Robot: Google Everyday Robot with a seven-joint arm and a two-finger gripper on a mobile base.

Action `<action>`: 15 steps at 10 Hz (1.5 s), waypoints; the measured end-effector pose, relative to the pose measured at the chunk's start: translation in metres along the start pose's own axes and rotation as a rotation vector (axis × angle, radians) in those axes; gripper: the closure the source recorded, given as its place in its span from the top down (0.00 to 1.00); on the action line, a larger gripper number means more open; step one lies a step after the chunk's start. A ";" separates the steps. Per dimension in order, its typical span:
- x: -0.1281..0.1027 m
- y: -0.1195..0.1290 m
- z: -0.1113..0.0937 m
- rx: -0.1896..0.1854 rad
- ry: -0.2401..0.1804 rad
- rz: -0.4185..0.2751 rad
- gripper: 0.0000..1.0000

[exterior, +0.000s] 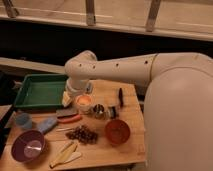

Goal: Place pepper in plastic cup

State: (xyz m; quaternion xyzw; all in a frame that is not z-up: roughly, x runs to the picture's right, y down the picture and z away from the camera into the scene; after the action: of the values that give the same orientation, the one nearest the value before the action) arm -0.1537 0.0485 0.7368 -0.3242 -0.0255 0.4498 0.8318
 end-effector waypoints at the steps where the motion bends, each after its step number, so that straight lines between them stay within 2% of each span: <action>1: 0.002 0.001 0.003 -0.025 -0.022 -0.024 0.68; 3: 0.002 0.017 0.009 -0.052 -0.011 -0.107 0.68; 7: 0.003 0.018 0.010 -0.052 -0.007 -0.113 0.68; 8: 0.004 0.016 0.012 -0.054 0.005 -0.124 0.68; 11: -0.005 0.028 0.040 -0.089 0.062 -0.202 0.68; 15: -0.009 0.039 0.059 -0.139 0.103 -0.267 0.68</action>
State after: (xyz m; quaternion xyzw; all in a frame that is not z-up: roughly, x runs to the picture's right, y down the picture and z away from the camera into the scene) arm -0.2078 0.0869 0.7638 -0.3972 -0.0566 0.3150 0.8601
